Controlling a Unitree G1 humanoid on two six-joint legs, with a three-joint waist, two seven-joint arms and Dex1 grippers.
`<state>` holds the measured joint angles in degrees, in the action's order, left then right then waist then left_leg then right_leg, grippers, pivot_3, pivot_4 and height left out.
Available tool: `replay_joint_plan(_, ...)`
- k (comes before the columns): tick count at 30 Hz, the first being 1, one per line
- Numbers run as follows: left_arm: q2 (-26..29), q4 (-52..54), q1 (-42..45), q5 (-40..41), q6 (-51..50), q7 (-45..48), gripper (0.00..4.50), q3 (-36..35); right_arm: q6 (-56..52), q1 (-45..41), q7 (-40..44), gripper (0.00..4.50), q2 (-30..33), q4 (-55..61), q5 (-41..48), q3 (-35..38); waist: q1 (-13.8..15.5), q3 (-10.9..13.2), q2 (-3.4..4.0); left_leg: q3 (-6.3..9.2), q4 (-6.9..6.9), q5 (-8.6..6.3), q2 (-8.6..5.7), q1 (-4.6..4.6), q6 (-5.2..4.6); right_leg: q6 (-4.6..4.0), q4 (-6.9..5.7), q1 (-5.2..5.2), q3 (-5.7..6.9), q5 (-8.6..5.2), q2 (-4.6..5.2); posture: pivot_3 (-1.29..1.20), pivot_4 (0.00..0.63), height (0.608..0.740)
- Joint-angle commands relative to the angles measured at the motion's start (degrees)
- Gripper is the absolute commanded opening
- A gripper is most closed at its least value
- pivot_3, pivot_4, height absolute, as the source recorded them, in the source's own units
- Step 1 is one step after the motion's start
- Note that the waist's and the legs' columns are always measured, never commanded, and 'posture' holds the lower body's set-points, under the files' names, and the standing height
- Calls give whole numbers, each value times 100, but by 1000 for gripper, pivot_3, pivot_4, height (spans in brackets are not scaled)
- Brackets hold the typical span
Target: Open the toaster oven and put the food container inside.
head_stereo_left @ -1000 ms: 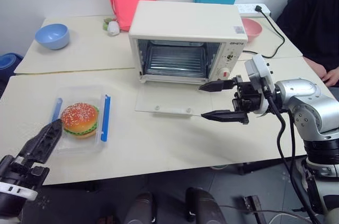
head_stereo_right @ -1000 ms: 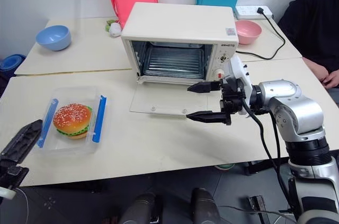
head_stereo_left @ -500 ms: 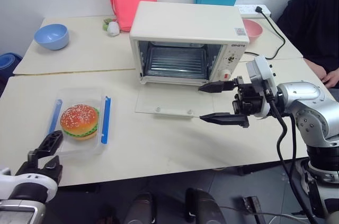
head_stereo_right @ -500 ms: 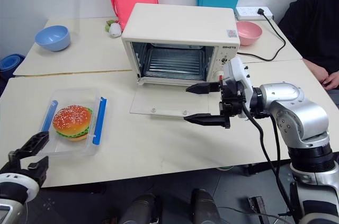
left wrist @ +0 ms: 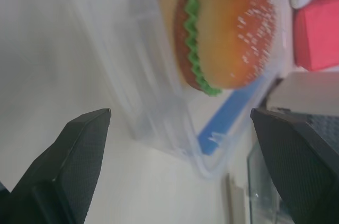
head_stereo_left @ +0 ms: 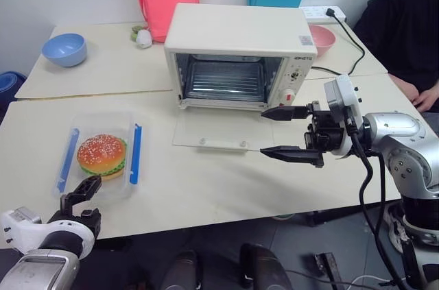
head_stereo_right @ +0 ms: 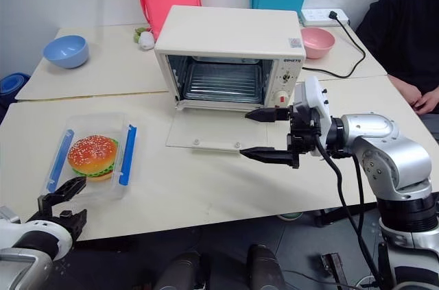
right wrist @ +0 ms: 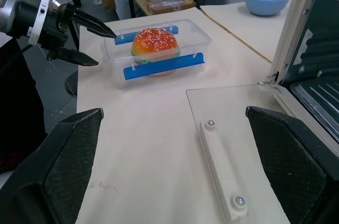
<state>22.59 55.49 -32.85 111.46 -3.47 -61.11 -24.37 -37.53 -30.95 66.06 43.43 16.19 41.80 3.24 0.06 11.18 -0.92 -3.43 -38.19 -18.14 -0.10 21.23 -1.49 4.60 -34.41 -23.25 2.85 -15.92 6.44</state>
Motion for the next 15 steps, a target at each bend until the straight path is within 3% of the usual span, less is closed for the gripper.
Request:
replay_joint_plan(1,119,-77,244,51,213,-309,4485,-64,23,46,-53,4500,115,309,140,262,3,0,0,0,1,0,0,2,0,0,1,-1,1,0,0,0,150,740)
replay_joint_plan(2,141,-131,340,86,280,-466,4485,-75,19,73,-65,4500,123,336,156,276,4,0,0,1,1,0,1,3,1,0,3,-1,2,0,0,0,150,740)
replay_joint_plan(6,396,-315,643,144,327,-856,3672,-172,-23,131,-137,4500,136,395,211,333,6,0,-1,0,2,0,1,4,1,1,11,0,1,1,1,0,150,740)
replay_joint_plan(15,511,-684,423,145,174,-1078,864,-423,-109,244,-302,4500,135,535,343,413,-11,0,0,-7,20,-8,8,1,9,8,26,-3,9,5,0,0,150,740)
